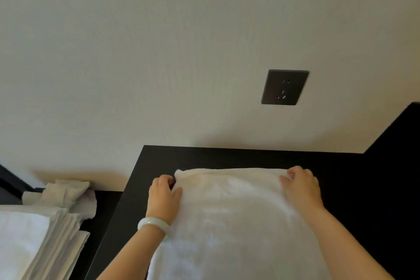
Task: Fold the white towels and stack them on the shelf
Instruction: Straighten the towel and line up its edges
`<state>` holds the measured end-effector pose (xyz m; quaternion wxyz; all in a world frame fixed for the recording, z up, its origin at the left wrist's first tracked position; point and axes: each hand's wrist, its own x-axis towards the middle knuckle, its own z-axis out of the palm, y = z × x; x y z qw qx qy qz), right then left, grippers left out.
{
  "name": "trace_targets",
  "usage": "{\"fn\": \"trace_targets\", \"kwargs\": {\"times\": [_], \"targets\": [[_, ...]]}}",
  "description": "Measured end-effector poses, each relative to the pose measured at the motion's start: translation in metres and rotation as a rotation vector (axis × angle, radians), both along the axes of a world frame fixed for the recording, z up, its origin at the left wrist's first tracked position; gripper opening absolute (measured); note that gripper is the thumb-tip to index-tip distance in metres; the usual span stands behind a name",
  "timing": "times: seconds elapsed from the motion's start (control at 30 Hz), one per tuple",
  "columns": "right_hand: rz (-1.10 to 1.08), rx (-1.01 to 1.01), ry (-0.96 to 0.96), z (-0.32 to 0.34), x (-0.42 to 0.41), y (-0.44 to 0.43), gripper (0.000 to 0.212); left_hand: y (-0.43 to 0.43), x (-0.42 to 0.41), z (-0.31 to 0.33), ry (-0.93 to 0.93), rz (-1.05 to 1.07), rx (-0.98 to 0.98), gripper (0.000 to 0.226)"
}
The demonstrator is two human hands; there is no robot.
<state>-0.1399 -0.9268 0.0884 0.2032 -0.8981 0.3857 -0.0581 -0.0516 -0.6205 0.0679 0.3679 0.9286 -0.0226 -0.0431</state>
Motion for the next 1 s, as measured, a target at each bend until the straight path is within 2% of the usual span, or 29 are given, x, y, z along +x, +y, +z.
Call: {"fn": "trace_targets", "kwargs": {"times": [0.17,0.3,0.4,0.5,0.6,0.67,0.73,0.77,0.83,0.9,0.93,1.0], "targets": [[-0.113,0.071,0.184,0.01,0.015,-0.008,0.067,-0.009,0.023,-0.01,-0.01,0.013,-0.054,0.008],[-0.227,0.414,0.186,0.024,0.017,-0.022,0.084,-0.005,0.033,-0.006,0.03,0.074,-0.304,0.011],[-0.199,0.566,0.169,0.031,0.015,-0.03,0.075,0.004,0.041,0.002,0.195,0.011,-0.494,0.014],[-0.187,0.711,0.05,0.033,0.012,-0.039,0.049,0.018,0.056,0.01,0.365,-0.191,-0.645,0.021],[-0.192,0.847,-0.152,0.034,0.011,-0.052,0.029,0.029,0.078,0.027,0.348,-0.423,-0.635,0.016],[-0.181,0.86,-0.212,0.032,0.011,-0.06,0.026,0.031,0.095,0.044,0.363,-0.55,-0.613,0.025],[-0.167,0.841,-0.232,0.03,0.01,-0.069,0.027,0.031,0.11,0.063,0.417,-0.667,-0.512,0.031],[-0.156,0.829,-0.234,0.029,0.01,-0.072,0.029,0.03,0.117,0.07,0.414,-0.727,-0.402,0.023],[-0.122,0.797,-0.23,0.024,0.01,-0.077,0.029,0.026,0.128,0.079,0.314,-0.824,-0.023,0.012],[-0.08,0.751,-0.228,0.02,0.013,-0.076,0.025,0.015,0.134,0.081,0.143,-0.86,0.477,0.006],[-0.06,0.723,-0.223,0.018,0.015,-0.075,0.024,0.008,0.134,0.081,0.047,-0.884,0.672,0.012],[-0.025,0.681,-0.196,0.014,0.016,-0.072,0.023,-0.005,0.132,0.073,-0.148,-0.954,0.893,0.022]]}}
